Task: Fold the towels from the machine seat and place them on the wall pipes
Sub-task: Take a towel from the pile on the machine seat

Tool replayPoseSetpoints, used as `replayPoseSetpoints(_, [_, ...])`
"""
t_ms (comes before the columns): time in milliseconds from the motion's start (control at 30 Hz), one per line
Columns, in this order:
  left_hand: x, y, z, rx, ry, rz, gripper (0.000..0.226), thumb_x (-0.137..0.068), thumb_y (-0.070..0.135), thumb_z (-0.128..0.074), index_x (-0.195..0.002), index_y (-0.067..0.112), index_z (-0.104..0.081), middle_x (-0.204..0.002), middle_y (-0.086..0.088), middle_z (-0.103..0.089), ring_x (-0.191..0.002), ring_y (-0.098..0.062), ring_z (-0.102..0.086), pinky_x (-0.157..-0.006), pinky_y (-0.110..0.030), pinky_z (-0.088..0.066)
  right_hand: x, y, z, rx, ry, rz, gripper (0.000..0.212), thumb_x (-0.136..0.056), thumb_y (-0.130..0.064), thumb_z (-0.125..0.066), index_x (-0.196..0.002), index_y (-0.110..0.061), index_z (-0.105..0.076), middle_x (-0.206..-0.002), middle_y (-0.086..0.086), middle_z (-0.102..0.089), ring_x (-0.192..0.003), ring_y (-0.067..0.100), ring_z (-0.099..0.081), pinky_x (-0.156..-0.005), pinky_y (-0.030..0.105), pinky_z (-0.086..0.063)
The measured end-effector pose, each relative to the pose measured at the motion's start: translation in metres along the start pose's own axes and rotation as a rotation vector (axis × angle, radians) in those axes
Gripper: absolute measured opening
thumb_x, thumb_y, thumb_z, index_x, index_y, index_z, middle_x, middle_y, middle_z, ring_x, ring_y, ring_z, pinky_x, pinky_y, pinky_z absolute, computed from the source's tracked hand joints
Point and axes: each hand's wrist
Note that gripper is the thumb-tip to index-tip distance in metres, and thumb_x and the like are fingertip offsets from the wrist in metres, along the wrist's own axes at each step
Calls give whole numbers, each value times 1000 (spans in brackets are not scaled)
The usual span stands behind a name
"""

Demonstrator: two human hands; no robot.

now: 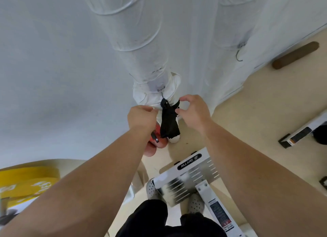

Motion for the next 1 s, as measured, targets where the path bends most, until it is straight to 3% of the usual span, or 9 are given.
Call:
replayPoseSetpoints(133, [18,-5,28,35,-21,-80,8,-81,25,-76,-79,28,-68,-90,4,-74,-84,-21,-75,-84,-46,-62,26,-7,12,-34,-4,-12,36,-87,-33,-75,-122,-28,-66,-132,1,-55,-121,21,-56,-96,29,-42])
replayPoseSetpoints(267, [43,-9,55,-42,-148,-282,9,-88,23,-72,-97,24,-70,-96,-1,-72,-89,-21,-71,-75,-29,-55,69,-19,25,-100,29,0,34,-87,-33,-74,-119,-28,-67,-126,-4,-57,-111,16,-60,-99,34,-47])
replayPoseSetpoints(367, [57,-21,73,-186,-240,-466,20,-90,27,-70,-110,26,-69,-104,5,-68,-95,-14,-66,-78,-21,-47,110,-24,30,-96,67,8,33,-88,-32,-74,-120,-28,-67,-125,-5,-59,-100,10,-59,-92,28,-46])
replayPoseSetpoints(567, [85,-63,99,-346,-452,-656,31,-90,31,-71,-120,24,-68,-115,6,-66,-108,-16,-61,-95,-32,-48,216,-21,8,-101,226,-155,31,-88,-36,-73,-118,-28,-68,-124,-7,-57,-105,11,-58,-91,29,-48])
replayPoseSetpoints(700, [106,-100,105,-506,-609,-802,31,-90,27,-69,-120,21,-68,-111,5,-66,-103,-19,-62,-88,-30,-47,292,0,-22,73,229,-296,30,-90,-38,-70,-117,-27,-68,-127,-1,-54,-109,20,-59,-92,33,-46])
replayPoseSetpoints(867, [159,-133,89,-700,-806,-905,43,-90,34,-67,-130,19,-63,-134,-2,-63,-121,-24,-59,-103,-37,-46,394,35,-25,199,252,-477,28,-89,-40,-70,-115,-28,-69,-124,1,-57,-109,24,-60,-95,39,-49])
replayPoseSetpoints(1000, [220,-155,59,-765,-918,-1004,40,-91,34,-70,-127,19,-64,-128,-4,-65,-107,-25,-64,-96,-37,-50,475,79,-19,233,298,-632,32,-89,-42,-68,-118,-28,-68,-126,2,-56,-115,25,-56,-98,42,-49])
Point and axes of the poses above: each hand's wrist, its own x-axis away from the middle knuckle, its own z-axis out of the back of the hand, y = z × x
